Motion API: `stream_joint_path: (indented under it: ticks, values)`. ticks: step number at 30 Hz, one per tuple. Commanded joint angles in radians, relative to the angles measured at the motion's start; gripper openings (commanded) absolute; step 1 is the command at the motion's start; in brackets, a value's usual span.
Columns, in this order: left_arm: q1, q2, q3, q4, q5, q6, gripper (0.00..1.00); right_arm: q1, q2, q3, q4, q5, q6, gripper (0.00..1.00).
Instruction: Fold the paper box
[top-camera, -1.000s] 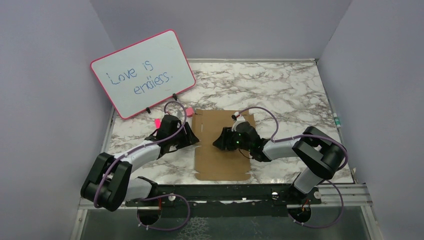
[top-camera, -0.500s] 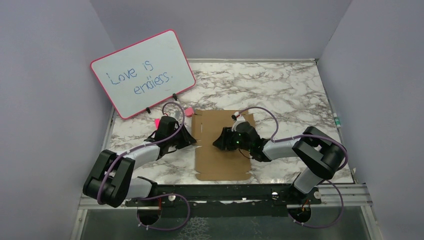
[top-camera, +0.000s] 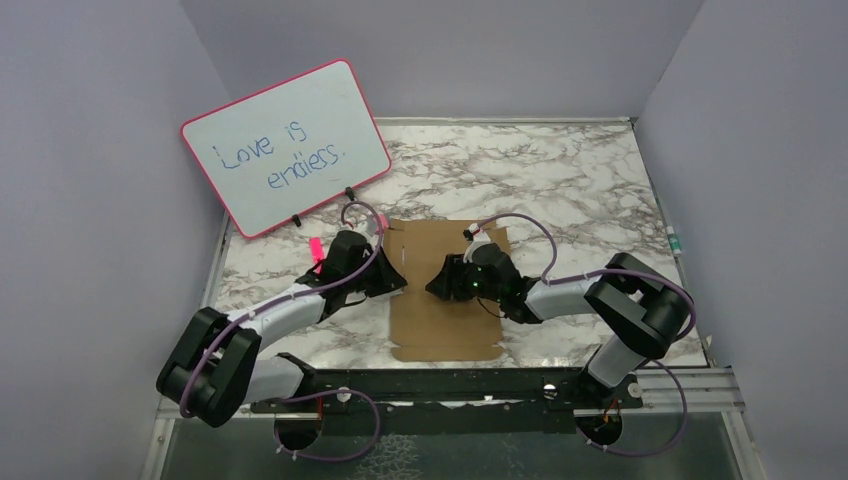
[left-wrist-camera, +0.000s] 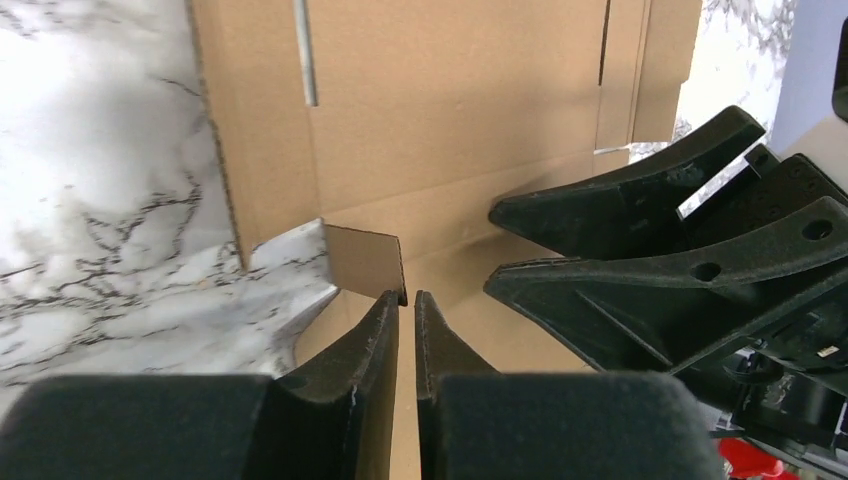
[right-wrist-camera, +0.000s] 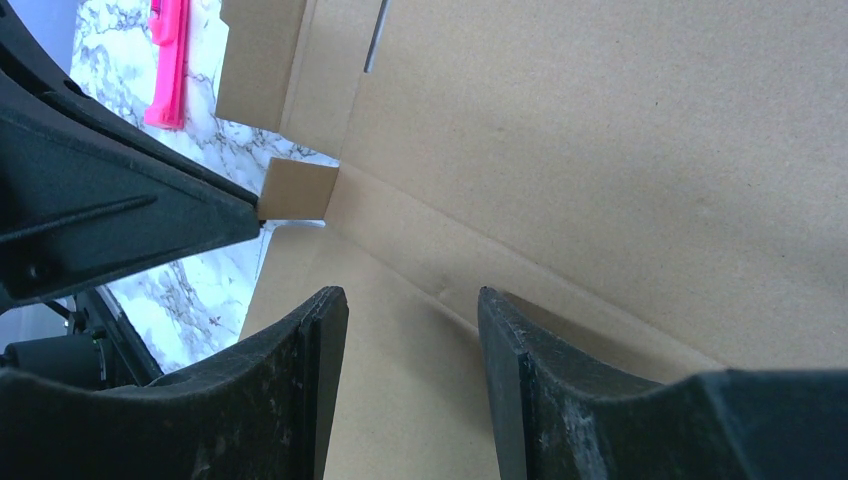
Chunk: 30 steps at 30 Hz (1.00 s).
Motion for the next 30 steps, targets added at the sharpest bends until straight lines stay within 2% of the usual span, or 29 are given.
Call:
stream_joint_path:
  ticks: [1, 5, 10, 14, 16, 23, 30]
  values:
    - [-0.063, 0.037, 0.061, -0.03, -0.075, 0.001, 0.11, 0.002, 0.037, -0.005, -0.067, -0.014, -0.001, 0.57]
    - [-0.115, 0.068, 0.121, -0.097, -0.148, 0.03, 0.11, 0.002, 0.034, -0.003, -0.071, -0.01, -0.002, 0.57]
    - [-0.116, 0.043, 0.161, -0.2, -0.236, 0.064, 0.13, 0.002, -0.002, 0.011, -0.107, 0.005, -0.021, 0.57]
    - [-0.116, -0.006, 0.197, -0.264, -0.285, 0.102, 0.21, 0.002, -0.075, 0.028, -0.175, 0.03, -0.041, 0.57]
    - [-0.116, -0.019, 0.222, -0.288, -0.286, 0.124, 0.28, 0.001, -0.124, 0.035, -0.221, 0.053, -0.056, 0.58]
    - [-0.117, -0.002, 0.295, -0.298, -0.189, 0.156, 0.48, -0.049, -0.32, 0.007, -0.416, 0.16, -0.089, 0.61]
    - [-0.122, 0.119, 0.361, -0.272, -0.075, 0.198, 0.58, -0.14, -0.507, -0.068, -0.593, 0.202, -0.053, 0.64]
